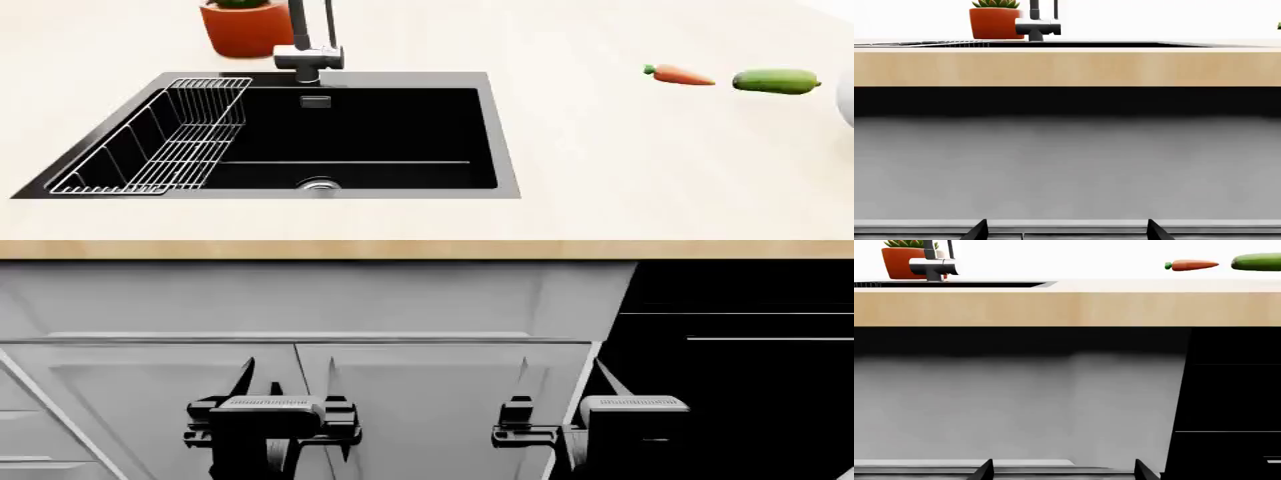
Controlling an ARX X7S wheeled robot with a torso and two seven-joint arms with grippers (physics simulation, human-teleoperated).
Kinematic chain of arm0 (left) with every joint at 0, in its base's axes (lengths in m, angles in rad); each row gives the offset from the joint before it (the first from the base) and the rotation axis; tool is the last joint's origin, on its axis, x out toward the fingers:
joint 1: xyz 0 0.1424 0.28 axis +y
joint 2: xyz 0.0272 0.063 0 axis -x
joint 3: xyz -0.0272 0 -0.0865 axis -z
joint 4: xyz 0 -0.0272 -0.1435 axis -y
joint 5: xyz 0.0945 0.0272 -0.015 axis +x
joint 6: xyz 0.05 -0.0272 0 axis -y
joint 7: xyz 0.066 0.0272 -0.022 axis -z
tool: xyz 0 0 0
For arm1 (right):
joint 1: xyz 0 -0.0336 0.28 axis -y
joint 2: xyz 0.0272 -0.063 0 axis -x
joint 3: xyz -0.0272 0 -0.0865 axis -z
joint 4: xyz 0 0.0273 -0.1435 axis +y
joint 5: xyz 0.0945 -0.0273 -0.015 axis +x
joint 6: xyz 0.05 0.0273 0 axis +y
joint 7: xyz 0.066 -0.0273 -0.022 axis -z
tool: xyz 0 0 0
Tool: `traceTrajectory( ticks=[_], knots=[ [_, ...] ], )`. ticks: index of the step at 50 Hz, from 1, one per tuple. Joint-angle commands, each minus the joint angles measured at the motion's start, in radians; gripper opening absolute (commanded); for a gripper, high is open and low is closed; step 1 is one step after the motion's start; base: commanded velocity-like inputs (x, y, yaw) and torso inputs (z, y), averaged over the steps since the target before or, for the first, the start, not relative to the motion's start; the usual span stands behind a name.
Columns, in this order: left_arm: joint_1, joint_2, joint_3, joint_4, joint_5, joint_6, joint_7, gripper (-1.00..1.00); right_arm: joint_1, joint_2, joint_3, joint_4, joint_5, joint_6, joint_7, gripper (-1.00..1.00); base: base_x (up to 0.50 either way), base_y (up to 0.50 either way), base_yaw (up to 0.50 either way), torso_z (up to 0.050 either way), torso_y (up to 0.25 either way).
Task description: Place the two vegetables and bowl onto the tray for setting up a vegetable dip station.
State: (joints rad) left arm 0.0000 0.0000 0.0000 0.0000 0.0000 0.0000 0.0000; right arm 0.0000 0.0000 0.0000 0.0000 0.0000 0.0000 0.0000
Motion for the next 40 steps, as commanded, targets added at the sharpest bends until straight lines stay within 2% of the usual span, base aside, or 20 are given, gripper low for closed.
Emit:
traceTrajectory(
  ticks=[1,10,14,18,24,40],
  knots=[
    [0.000,-0.016,0.018,0.000,-0.014,0.000,-0.019,1.00,0.000,0.016,-0.021,0.000,0.009,0.000,0.022,1.00,0.00,0.00,0.00,0.000,0.000],
    [0.000,-0.042,0.050,-0.002,-0.027,0.010,-0.067,1.00,0.001,0.044,-0.054,0.002,0.039,-0.005,0.048,1.00,0.00,0.00,0.00,0.000,0.000],
    [-0.002,-0.055,0.068,-0.024,0.007,0.082,-0.098,1.00,0.002,0.054,-0.065,0.003,0.040,-0.009,0.057,1.00,0.00,0.00,0.00,0.000,0.000],
    [-0.002,-0.062,0.075,-0.013,-0.006,0.045,-0.099,1.00,0.002,0.058,-0.070,0.005,0.050,-0.014,0.065,1.00,0.00,0.00,0.00,0.000,0.000],
    [-0.006,-0.092,0.114,-0.022,0.059,0.082,-0.119,1.00,0.002,0.060,-0.072,0.006,0.073,-0.018,0.082,1.00,0.00,0.00,0.00,0.000,0.000],
    [-0.009,-0.104,0.129,-0.045,0.055,0.148,-0.161,1.00,0.004,0.075,-0.094,0.030,0.062,-0.087,0.129,1.00,0.00,0.00,0.00,0.000,0.000]
  ],
)
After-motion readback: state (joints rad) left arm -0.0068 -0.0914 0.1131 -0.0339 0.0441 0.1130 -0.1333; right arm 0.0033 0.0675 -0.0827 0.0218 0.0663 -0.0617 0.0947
